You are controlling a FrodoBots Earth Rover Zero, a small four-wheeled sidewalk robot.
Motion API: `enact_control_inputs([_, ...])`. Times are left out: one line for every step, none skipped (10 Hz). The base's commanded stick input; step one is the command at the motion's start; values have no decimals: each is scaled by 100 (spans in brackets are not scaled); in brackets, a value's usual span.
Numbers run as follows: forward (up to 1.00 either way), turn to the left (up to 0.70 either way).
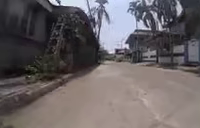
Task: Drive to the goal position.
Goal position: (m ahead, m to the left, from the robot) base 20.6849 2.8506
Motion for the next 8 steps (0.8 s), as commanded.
enact_control_inputs([70, -28])
enact_control_inputs([70, -35])
enact_control_inputs([73, -35])
enact_control_inputs([85, -34])
enact_control_inputs([85, -34])
enact_control_inputs([85, -34])
enact_control_inputs([100, -14])
enact_control_inputs([100, 0])
